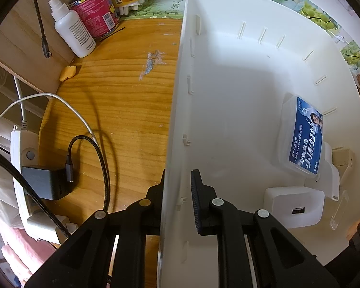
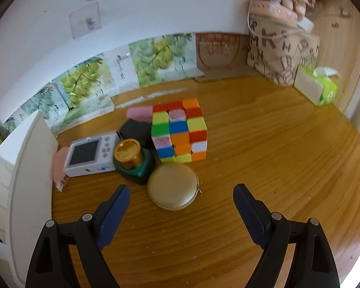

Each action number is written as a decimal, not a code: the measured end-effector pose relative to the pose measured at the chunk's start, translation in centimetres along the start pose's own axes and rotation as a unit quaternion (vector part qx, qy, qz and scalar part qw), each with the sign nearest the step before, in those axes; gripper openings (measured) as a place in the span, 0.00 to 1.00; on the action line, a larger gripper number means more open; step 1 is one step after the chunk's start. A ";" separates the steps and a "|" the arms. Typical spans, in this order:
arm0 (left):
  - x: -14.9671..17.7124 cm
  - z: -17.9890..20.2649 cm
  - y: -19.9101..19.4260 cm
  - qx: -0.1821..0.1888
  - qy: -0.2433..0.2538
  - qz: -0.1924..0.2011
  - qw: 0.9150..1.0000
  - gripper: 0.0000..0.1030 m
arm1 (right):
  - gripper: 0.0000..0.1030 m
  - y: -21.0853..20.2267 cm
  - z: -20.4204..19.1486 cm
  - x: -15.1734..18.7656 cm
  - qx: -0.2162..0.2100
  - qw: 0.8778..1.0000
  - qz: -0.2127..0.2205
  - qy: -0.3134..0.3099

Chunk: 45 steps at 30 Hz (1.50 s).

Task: Organize rigid objects
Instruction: 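Move the right gripper to the round beige zip pouch, then grasp the round beige zip pouch with the right gripper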

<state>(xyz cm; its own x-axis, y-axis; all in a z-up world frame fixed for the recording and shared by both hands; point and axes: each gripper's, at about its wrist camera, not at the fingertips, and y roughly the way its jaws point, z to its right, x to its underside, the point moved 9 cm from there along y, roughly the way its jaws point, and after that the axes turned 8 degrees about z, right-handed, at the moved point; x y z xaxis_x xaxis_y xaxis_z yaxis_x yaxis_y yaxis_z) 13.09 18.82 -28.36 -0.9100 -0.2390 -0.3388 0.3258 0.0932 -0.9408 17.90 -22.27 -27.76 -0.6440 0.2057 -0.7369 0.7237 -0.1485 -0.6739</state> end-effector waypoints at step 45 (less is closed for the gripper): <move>0.3 -0.3 -0.1 -0.005 -0.018 0.000 1.000 0.17 | 0.54 2.4 -1.9 1.1 -0.014 0.999 -0.038 -0.036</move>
<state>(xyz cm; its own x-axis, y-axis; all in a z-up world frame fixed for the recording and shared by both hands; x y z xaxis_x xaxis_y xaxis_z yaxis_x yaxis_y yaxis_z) 12.73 19.01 -28.31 -0.9005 -0.2727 -0.3386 0.3227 0.1025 -0.9409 19.41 -20.59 -30.10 -0.7131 0.1459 -0.6857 0.6777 -0.1069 -0.7275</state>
